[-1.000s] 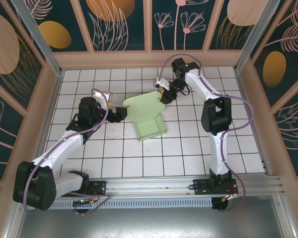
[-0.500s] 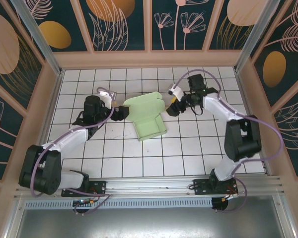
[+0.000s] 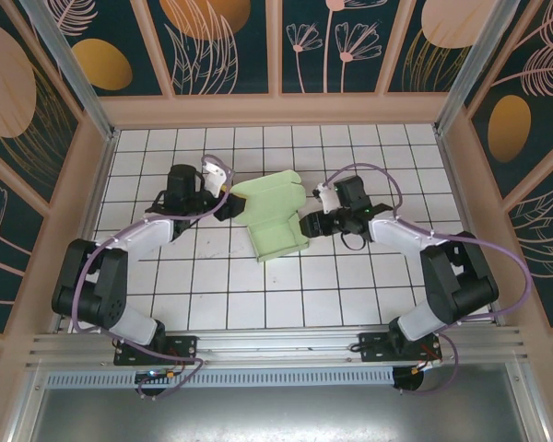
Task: Fold the paper box
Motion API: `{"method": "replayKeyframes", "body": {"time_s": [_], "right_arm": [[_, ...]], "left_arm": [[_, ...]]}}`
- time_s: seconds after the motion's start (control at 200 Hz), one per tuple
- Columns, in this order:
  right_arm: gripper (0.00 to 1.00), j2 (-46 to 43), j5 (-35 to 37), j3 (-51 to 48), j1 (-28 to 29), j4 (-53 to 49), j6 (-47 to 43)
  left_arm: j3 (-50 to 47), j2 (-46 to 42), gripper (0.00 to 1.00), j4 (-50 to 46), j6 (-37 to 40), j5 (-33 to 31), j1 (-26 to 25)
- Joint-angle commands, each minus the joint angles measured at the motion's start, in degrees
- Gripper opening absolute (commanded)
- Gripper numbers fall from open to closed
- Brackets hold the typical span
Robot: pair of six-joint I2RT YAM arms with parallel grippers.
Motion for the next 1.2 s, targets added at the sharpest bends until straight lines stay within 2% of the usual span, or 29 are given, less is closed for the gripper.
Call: {"method": "replayKeyframes", "body": {"time_s": [0.0,0.145,0.215,0.255,0.4,0.676,0.921,0.966,1.196], "right_arm": [[0.51,0.32,5.71,-0.41,1.47,3.96,12.23],[0.33,4.17,7.22,1.47,2.8,4.42,16.13],[0.28,5.49,6.97,2.0,3.04,4.9,16.85],[0.27,6.09,7.05,2.17,3.03,4.96,17.28],[0.21,7.33,5.94,2.37,3.29,5.45,17.38],[0.14,9.35,8.5,3.44,4.52,3.2,15.63],[0.14,13.19,21.73,7.91,9.51,-3.73,13.8],[0.11,13.98,24.39,8.88,10.39,-5.19,13.86],[0.05,18.63,39.77,14.29,15.17,-12.6,13.7]], "left_arm": [[1.96,1.3,0.4,-3.15,5.32,3.18,-0.48],[3.43,2.4,0.32,-5.87,8.13,5.34,-0.41],[3.95,2.85,0.28,-6.41,8.6,6.47,-0.4],[4.0,2.98,0.23,-6.46,8.69,6.76,-0.39],[4.14,3.24,0.16,-6.56,9.28,7.98,-0.45],[4.68,3.81,0.15,-6.6,9.13,8.74,-0.46],[4.89,4.08,0.14,-6.93,9.18,9.39,-0.41],[4.9,4.04,0.13,-7.06,9.19,9.54,-0.35],[5.15,4.43,0.07,-7.38,9.4,10.33,-0.37]]}}
